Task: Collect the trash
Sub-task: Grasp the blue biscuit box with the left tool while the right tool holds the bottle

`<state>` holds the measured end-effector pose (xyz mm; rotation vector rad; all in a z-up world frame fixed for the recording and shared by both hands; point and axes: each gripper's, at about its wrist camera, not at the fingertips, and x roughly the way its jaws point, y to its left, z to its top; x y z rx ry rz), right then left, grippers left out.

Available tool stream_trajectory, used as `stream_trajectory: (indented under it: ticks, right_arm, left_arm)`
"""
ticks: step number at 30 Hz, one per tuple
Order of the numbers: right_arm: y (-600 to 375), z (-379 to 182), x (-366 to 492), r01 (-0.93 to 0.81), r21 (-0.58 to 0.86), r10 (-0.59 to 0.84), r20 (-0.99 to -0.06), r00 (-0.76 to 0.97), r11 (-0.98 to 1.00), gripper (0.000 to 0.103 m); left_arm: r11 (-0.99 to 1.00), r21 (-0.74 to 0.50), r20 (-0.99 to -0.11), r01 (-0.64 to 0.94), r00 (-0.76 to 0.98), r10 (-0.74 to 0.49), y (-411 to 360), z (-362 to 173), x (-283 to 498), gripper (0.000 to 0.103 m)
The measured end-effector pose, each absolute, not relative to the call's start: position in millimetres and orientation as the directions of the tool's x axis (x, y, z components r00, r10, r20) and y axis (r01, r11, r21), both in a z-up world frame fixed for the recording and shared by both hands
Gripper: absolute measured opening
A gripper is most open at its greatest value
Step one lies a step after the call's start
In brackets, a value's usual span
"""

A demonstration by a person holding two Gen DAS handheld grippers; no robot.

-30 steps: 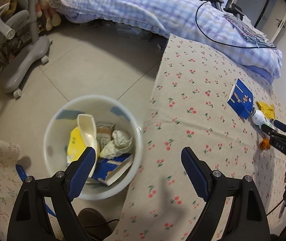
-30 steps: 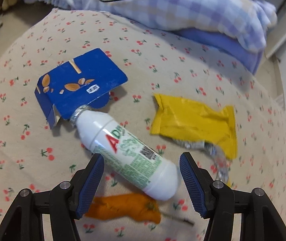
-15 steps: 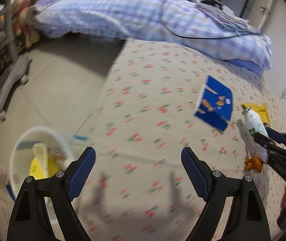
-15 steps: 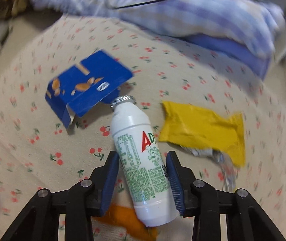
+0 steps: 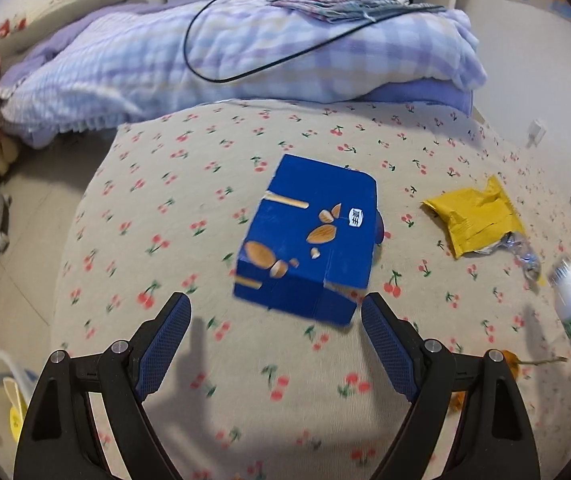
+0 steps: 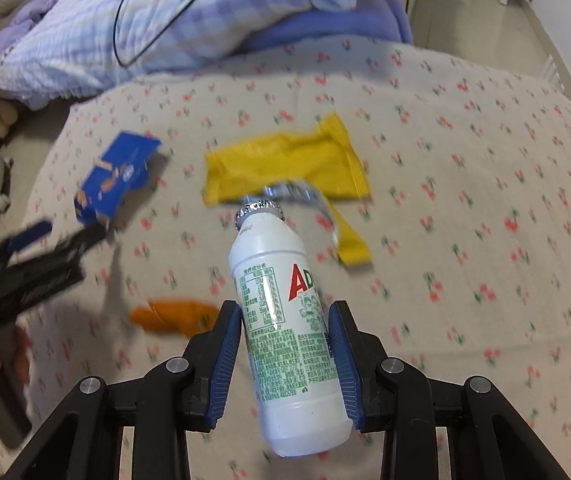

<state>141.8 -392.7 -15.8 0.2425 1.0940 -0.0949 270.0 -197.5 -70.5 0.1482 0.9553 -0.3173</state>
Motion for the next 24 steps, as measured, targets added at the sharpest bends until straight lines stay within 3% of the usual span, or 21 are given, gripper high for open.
stream_trajectory:
  ticks: [9,14,16,20,24]
  right_arm:
    - [-398.5,-14.0,118.7,0.161,0.112,0.026,-0.888,0.459,0.981,0.04]
    - [-402.0,-15.8,116.6,0.168,0.109,0.021,-0.891,0.454,0.98,0.04]
    - [-402.0,-15.6,115.3,0.165,0.103,0.017,-0.89,0.455,0.981,0.04]
    - [-403.4,-13.6,110.8,0.167,0.106,0.018,-0.888,0.459,0.98,0.04]
    - [-405.9,-10.3,105.8,0.185,0.127,0.026,-0.883,0.469,0.974,0.04]
  left_arm:
    - [0.941,-0.041,-0.801,0.336,0.552,-0.232,-198.6,-82.3,273.9,0.088]
    - [0.938,-0.084,-0.796,0.336,0.544,-0.266,-190.8,-79.4,272.1,0.061]
    - [0.942,-0.105,-0.812,0.318,0.519,-0.266,-186.1,-78.1,271.0,0.03]
    - [0.94,-0.134,-0.829,0.314,0.483,-0.28,-176.4,-72.6,261.7,0.023]
    - [0.944,-0.14,-0.839,0.3,0.469,-0.274,-164.6,-66.6,253.3,0.023]
